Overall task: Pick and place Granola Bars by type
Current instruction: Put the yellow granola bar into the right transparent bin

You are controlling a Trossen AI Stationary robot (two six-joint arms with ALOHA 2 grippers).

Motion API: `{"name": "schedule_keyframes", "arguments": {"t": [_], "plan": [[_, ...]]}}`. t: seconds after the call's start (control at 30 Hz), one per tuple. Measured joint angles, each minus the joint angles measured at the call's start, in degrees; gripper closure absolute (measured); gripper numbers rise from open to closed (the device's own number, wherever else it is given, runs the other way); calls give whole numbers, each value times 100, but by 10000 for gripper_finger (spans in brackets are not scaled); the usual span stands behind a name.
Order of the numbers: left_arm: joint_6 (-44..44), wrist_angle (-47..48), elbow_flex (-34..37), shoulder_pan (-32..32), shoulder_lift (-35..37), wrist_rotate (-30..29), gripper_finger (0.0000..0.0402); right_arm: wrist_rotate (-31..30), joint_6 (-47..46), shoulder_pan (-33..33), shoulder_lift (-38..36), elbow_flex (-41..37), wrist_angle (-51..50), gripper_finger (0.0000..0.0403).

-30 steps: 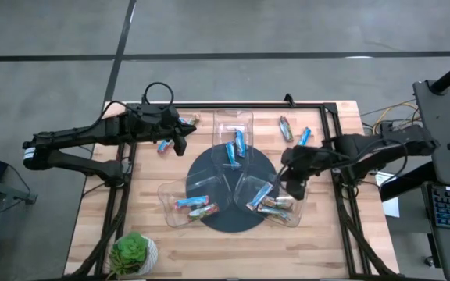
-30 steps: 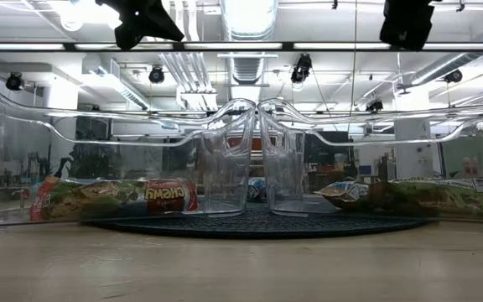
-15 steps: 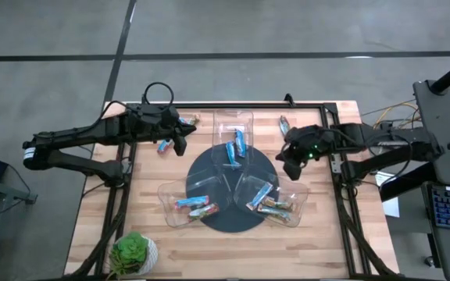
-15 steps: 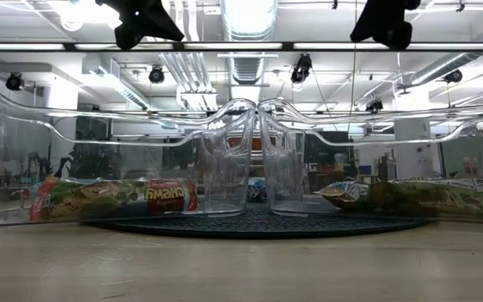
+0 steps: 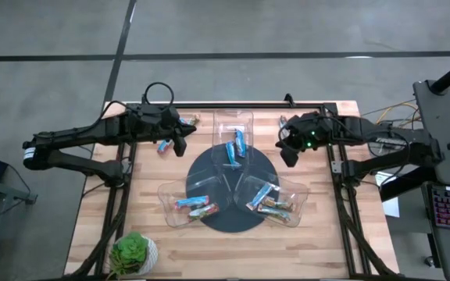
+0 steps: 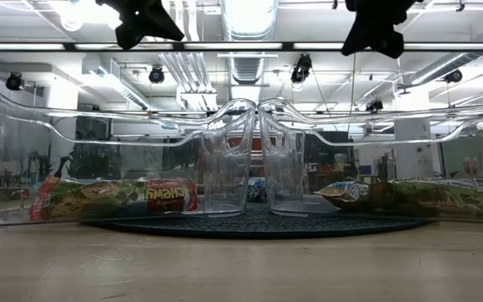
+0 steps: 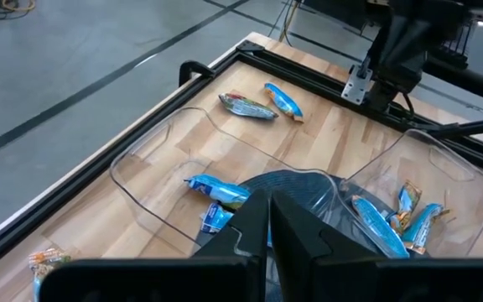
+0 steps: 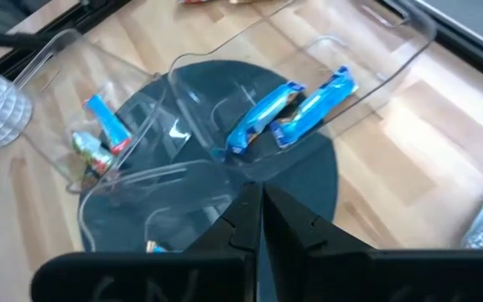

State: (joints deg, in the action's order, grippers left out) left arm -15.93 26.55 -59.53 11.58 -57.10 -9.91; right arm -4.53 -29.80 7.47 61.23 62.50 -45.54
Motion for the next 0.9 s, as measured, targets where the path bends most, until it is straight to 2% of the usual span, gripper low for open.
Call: {"name": "schedule_keyframes", "arguments": {"t": [0.13,0.33,0.57,0.73,0.9], "plan": [[104,0,0,0,0,0,402,74,0,269,0,0,0,394],[266,0,0,5,0,-2,402,556,59,928,0,2,86,394],[425,-4,0,109,-2,-2,402,737,337,1618,0,2,115,394],[643,-302,0,362,-2,26,402,1099,488,1857,0,7,129,394],[800,-654,0,855,-2,503,402,1105,520,1886,0,7,133,394]]}}
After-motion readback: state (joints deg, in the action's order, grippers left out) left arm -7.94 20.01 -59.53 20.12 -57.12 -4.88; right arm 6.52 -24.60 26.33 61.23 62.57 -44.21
